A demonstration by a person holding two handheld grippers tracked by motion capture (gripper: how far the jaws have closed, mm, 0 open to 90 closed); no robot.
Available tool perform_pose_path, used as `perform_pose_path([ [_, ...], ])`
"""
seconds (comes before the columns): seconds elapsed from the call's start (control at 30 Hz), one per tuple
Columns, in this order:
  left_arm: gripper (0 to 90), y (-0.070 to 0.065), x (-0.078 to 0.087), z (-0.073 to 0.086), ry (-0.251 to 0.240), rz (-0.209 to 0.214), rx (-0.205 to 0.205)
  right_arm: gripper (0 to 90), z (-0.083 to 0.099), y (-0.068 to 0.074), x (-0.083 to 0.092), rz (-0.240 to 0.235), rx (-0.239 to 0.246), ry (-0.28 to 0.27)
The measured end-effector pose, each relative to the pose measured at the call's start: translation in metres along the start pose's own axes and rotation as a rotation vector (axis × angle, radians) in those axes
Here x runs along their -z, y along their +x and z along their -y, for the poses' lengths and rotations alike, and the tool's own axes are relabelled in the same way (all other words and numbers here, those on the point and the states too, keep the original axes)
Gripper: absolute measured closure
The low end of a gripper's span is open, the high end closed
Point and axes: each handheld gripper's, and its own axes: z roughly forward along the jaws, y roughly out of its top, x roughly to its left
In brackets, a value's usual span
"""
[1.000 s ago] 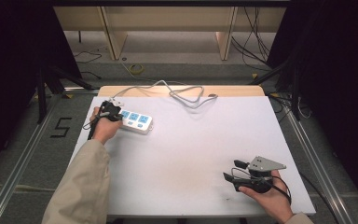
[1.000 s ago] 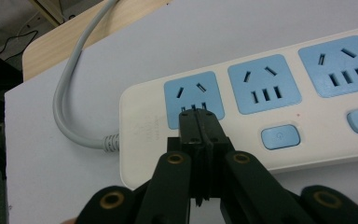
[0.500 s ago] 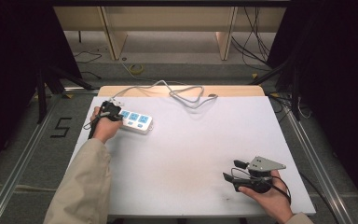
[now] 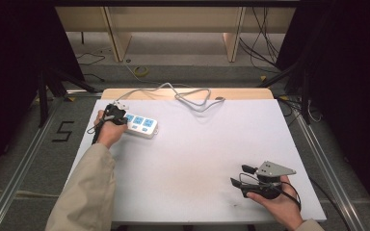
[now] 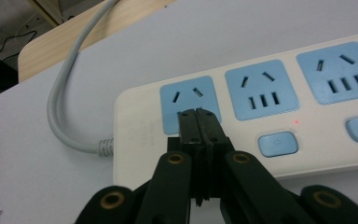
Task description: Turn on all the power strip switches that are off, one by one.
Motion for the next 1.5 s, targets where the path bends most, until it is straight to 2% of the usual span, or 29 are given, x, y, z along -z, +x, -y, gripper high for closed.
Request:
perform_pose_path([
  [0.1,90.0,0.0,0.003,-0.002,-0.019,0.004,0.016,33.8,0.0,0.0,0.0,0.001,-0.002,0.001],
  [0.57,90.0,0.002,0.01,-0.002,-0.008,0.014,0.042,33.8,0.0,0.0,0.0,0.002,-0.002,-0.001],
  [0.83,90.0,0.0,0.012,-0.002,-0.003,0.02,0.037,33.8,0.0,0.0,0.0,0.001,-0.002,-0.001],
  [1.37,90.0,-0.011,0.015,-0.007,-0.005,0.039,0.018,33.8,0.0,0.001,0.0,0.0,-0.001,-0.001],
  [1.5,90.0,-0.014,0.014,-0.007,0.007,0.045,0.005,33.8,0.0,0.0,0.0,0.001,0.0,-0.002],
])
